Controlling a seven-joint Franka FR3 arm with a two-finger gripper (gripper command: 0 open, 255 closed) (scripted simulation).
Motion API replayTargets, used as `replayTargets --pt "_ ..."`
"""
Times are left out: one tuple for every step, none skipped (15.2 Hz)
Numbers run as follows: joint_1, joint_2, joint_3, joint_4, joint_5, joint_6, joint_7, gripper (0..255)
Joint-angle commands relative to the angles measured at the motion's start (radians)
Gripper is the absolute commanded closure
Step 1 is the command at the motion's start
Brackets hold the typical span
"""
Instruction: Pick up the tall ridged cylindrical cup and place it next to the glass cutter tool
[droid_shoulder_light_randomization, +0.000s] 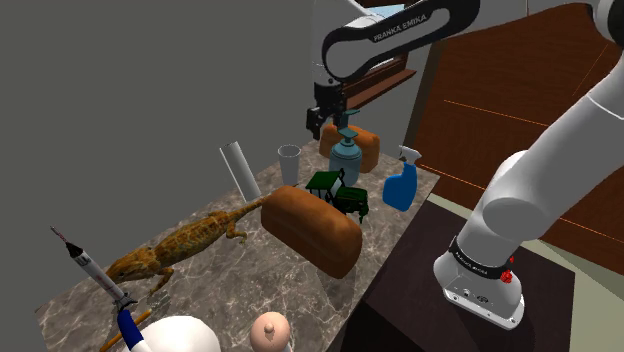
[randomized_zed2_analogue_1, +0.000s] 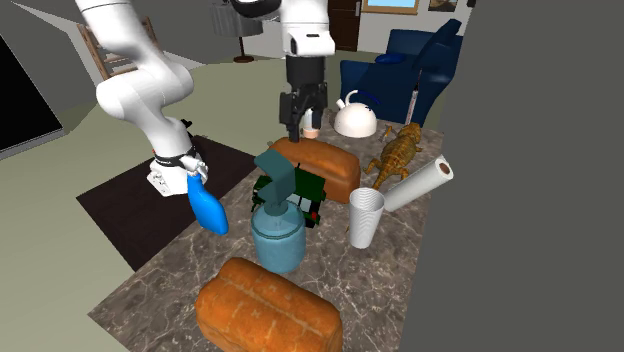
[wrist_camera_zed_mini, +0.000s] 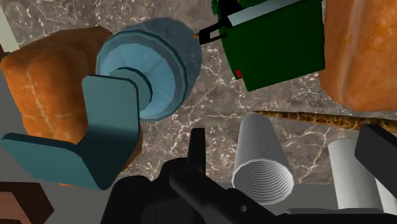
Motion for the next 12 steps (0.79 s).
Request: replayTargets --pt "-0.001 0.089 0.008 0.043 -0.013 0.044 0.015 0" --pt "0.0 0.128 0.011 0.066 -0.019 0.059 0.023 0" --pt "0.001 0.167 0.014 0.09 -0.026 0.072 0.031 0" --pt "0.002 0.206 0.017 0.116 -0.032 0.084 0.038 0" --pt "0.004 0.246 0.02 0.143 -0.04 0.095 0.046 0" --pt "0.006 0.285 0.022 0.171 -0.047 0.105 0.053 0" --pt "0.008 0.324 0.023 0.2 -0.055 0.113 0.06 0" --pt "0.011 0.364 0.024 0.231 -0.062 0.12 0.067 0" --pt "0.015 0.403 0.025 0.263 -0.07 0.126 0.074 0" --pt "0.019 0.443 0.026 0.296 -0.077 0.131 0.08 0" --pt "0.023 0.482 0.025 0.331 -0.084 0.134 0.085 0" --pt "0.028 0.522 0.025 0.368 -0.091 0.136 0.09 0"
